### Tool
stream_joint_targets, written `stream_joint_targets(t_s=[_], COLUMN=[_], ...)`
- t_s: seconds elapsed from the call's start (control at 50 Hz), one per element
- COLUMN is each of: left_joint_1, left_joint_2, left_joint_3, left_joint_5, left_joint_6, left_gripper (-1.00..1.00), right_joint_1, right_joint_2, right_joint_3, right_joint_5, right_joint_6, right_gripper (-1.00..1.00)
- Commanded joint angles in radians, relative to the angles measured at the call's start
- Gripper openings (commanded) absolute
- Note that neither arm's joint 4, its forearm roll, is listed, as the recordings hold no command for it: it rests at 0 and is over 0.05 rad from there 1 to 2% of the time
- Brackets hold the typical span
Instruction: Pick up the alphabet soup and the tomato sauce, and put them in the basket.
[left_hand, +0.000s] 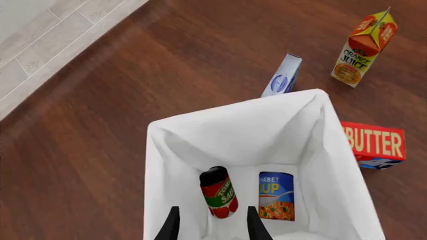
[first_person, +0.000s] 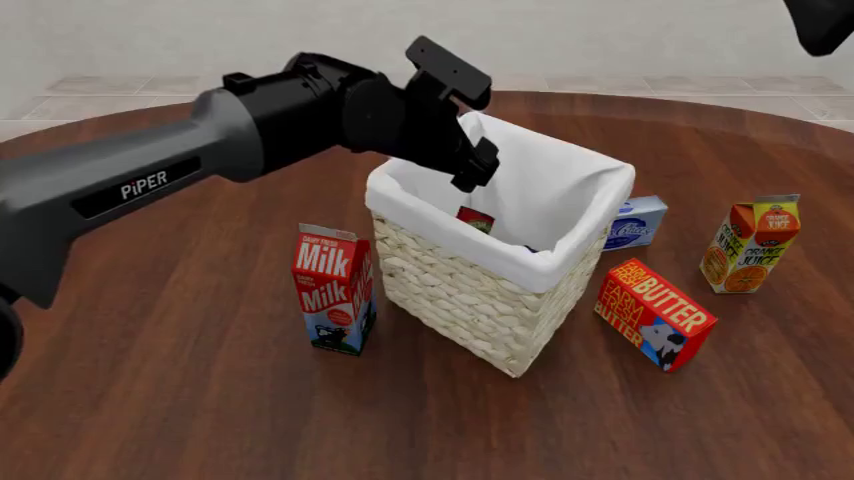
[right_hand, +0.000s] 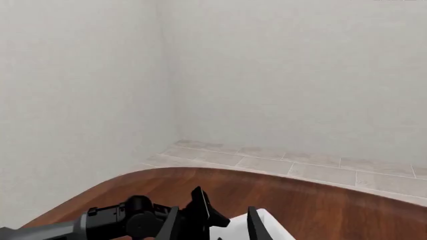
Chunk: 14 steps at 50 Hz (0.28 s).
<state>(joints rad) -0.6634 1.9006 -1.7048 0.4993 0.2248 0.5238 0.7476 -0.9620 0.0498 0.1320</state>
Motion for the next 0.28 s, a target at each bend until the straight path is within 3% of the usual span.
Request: stream_joint_targets(t_s=[0.02, 0.28], left_joint_1=[-0.007, -0.041], left_joint_2=[-0.024, -0.097], left_joint_3=[0.002, 0.006], left_joint_5=[0.008, 0.030], left_joint_6=[-0.001, 0.000], left_gripper=[1.00, 1.00], right_joint_1=[0.000, 0.006], right_joint_2=[0.003, 0.008], right_joint_3=[-0.010, -0.021], right_joint_5=[0.005, 0.005], right_joint_6=[-0.004, -0.009], right_gripper=[1.00, 1.00])
